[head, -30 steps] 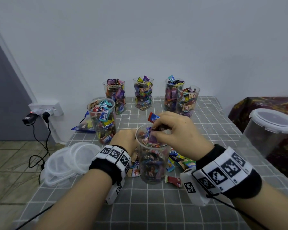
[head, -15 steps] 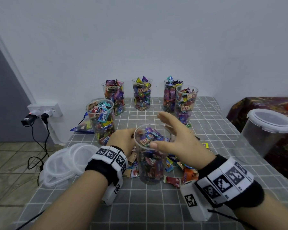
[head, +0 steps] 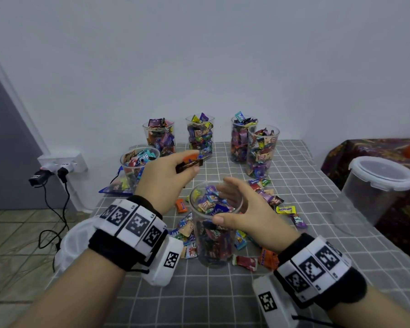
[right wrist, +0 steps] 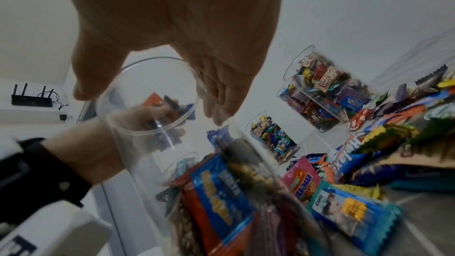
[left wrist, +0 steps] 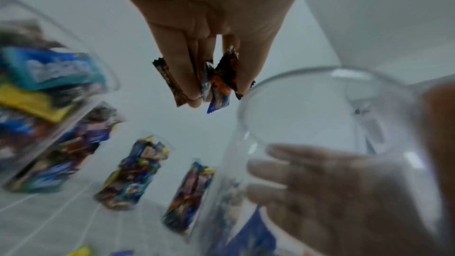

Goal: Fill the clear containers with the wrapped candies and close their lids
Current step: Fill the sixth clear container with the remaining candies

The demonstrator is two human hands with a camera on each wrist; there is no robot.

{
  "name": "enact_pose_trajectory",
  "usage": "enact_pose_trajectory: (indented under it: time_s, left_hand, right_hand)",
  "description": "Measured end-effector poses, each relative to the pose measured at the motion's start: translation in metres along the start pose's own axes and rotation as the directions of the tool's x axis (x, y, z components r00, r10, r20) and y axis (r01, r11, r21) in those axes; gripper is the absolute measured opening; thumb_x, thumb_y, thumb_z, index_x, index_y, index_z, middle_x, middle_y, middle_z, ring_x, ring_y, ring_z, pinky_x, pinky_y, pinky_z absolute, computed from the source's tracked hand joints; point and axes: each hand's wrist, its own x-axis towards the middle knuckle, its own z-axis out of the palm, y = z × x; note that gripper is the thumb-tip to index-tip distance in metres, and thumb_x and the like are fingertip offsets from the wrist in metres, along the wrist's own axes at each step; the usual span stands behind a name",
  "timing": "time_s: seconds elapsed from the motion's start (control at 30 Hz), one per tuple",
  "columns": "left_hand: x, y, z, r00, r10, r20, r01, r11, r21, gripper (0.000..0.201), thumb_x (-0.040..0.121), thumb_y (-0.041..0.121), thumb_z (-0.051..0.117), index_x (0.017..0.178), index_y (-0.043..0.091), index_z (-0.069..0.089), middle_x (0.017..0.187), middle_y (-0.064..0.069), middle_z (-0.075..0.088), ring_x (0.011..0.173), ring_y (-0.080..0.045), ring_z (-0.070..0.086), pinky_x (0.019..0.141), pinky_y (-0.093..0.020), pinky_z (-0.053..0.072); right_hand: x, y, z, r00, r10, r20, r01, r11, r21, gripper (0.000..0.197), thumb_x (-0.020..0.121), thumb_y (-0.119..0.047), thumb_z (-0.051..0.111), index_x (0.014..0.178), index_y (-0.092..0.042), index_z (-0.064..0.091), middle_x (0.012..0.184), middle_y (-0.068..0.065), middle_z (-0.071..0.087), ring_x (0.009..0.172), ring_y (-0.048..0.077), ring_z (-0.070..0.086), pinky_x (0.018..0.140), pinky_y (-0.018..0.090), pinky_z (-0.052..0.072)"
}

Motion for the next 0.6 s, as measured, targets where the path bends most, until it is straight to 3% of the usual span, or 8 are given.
enact_pose_trajectory:
  time_s: [0.13,0.23,0.33,0.47,0.6]
  left_hand:
    - [-0.004,0.019,-0.004,0.993,0.068,0.1,-0.064,0.997,-0.041,0.033,0.086,0.025,0.066,0.119,0.03,0.065,0.104,0.01,0.07,0.084,-0.001,0.063,0.083,-0.026,0.054]
    - [-0.01,0.028,-0.002,0.978,0.1,0.182,-0.104,0.995,0.009,0.032,0.086,0.024,0.066,0.117,0.032,0.065,0.095,0.014,0.069,0.081,0.006,0.06,0.087,-0.022,0.05]
    - [-0.015,0.033,0.002,0.969,0.125,0.213,-0.15,0.984,0.101,0.032,0.086,0.025,0.065,0.117,0.033,0.065,0.103,0.013,0.069,0.093,0.001,0.061,0.089,-0.021,0.047]
    - [-0.019,0.035,0.006,0.95,0.135,0.28,-0.196,0.959,0.204,0.029,0.085,0.023,0.064,0.113,0.032,0.068,0.106,0.01,0.068,0.097,-0.006,0.06,0.089,-0.032,0.047]
    - [-0.019,0.034,0.007,0.944,0.132,0.304,-0.213,0.945,0.249,0.028,0.084,0.025,0.066,0.112,0.028,0.069,0.113,0.008,0.066,0.102,-0.009,0.06,0.093,-0.033,0.045]
  right_hand:
    - [0.0,0.001,0.0,1.0,-0.006,-0.006,0.006,1.0,0.002,0.086,0.058,-0.044,0.079,0.129,-0.038,0.032,0.132,-0.019,0.048,0.126,-0.002,0.044,0.107,0.024,0.036]
    - [0.0,0.0,0.0,1.0,-0.012,0.0,0.012,1.0,-0.003,0.092,0.055,-0.049,0.078,0.134,-0.035,0.033,0.134,-0.017,0.047,0.127,-0.002,0.043,0.108,0.026,0.036]
    - [0.0,-0.001,0.0,1.0,-0.028,0.007,0.028,0.999,0.017,0.102,0.054,-0.051,0.078,0.142,-0.025,0.033,0.139,-0.011,0.047,0.13,0.002,0.042,0.111,0.033,0.034]
    - [-0.001,-0.002,0.001,0.998,-0.065,0.009,0.065,0.996,0.064,0.078,0.064,-0.035,0.081,0.132,-0.029,0.043,0.131,-0.009,0.056,0.124,0.004,0.05,0.108,0.034,0.038]
    - [-0.001,-0.002,0.001,0.997,-0.078,0.017,0.076,0.991,0.11,0.065,0.067,-0.023,0.079,0.123,-0.033,0.047,0.124,-0.009,0.061,0.117,0.003,0.056,0.097,0.023,0.046]
